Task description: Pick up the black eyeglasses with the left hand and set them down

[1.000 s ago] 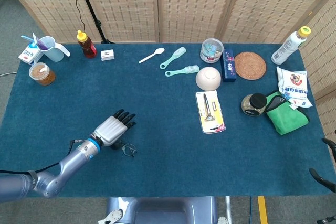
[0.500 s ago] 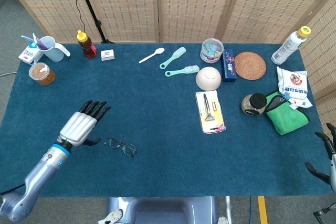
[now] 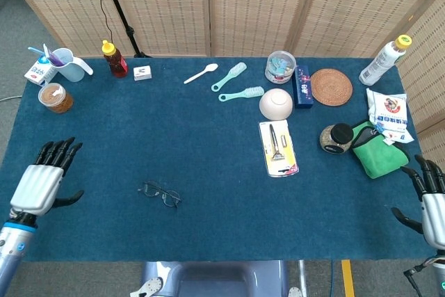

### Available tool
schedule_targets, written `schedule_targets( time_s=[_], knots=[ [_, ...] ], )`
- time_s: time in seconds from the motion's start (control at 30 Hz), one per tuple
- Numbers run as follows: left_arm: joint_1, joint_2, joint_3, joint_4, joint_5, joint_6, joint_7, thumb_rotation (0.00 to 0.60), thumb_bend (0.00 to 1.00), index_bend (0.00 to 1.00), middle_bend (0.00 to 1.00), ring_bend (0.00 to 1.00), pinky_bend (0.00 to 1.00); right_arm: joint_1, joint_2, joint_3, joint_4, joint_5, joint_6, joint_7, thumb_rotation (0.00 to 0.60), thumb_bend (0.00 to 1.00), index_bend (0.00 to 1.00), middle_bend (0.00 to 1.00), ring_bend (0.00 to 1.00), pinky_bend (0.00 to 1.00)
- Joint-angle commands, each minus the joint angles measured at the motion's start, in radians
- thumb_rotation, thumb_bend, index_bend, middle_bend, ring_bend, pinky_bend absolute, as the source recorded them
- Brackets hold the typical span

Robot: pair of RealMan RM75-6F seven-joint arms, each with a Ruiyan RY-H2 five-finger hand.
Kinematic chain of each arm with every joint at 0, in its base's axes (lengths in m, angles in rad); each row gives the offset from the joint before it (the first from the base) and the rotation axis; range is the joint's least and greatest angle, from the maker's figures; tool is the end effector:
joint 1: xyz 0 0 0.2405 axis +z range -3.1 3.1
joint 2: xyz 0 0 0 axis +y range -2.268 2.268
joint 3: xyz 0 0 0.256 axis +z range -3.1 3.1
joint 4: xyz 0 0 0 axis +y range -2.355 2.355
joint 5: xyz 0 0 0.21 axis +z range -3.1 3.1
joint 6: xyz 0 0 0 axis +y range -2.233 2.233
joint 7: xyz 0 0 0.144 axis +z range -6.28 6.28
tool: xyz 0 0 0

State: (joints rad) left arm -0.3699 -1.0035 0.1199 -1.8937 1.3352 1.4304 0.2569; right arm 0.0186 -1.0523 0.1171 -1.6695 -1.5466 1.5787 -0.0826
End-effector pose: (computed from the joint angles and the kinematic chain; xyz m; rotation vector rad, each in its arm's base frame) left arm -0.2509 0.2156 0.1502 -1.5902 -0.8751 -0.7850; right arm -0.2985 -0.1729 0.1939 1.3294 -0.7345 0.9126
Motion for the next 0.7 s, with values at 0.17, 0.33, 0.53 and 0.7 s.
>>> schedule_targets(
  time_s=[0.17, 0.33, 0.53, 0.7],
  knots=[
    [0.132, 0.027, 0.046, 0.005, 0.072, 0.106, -0.033, 0.507, 0.2, 0.01, 0.0, 0.0, 0.0, 0.015, 0.004, -0.031, -0.041, -0.019, -0.042, -0.02, 0.6, 0.04, 0.2, 0.07, 0.1, 0.2],
    [0.188, 0.037, 0.056, 0.008, 0.09, 0.132, -0.061, 0.506, 0.2, 0.01, 0.0, 0.0, 0.0, 0.019, 0.0, -0.038, -0.048, -0.032, -0.04, -0.027, 0.6, 0.04, 0.2, 0.07, 0.1, 0.2],
    [0.212, 0.047, 0.037, 0.015, 0.101, 0.125, -0.078, 0.507, 0.2, 0.01, 0.0, 0.0, 0.0, 0.019, -0.004, -0.045, -0.046, -0.045, -0.032, -0.027, 0.6, 0.04, 0.21, 0.07, 0.1, 0.2],
    [0.219, 0.05, 0.018, 0.012, 0.107, 0.108, -0.076, 0.506, 0.2, 0.01, 0.0, 0.0, 0.0, 0.014, -0.006, -0.05, -0.04, -0.043, -0.026, -0.023, 0.6, 0.04, 0.21, 0.07, 0.1, 0.2]
  ],
)
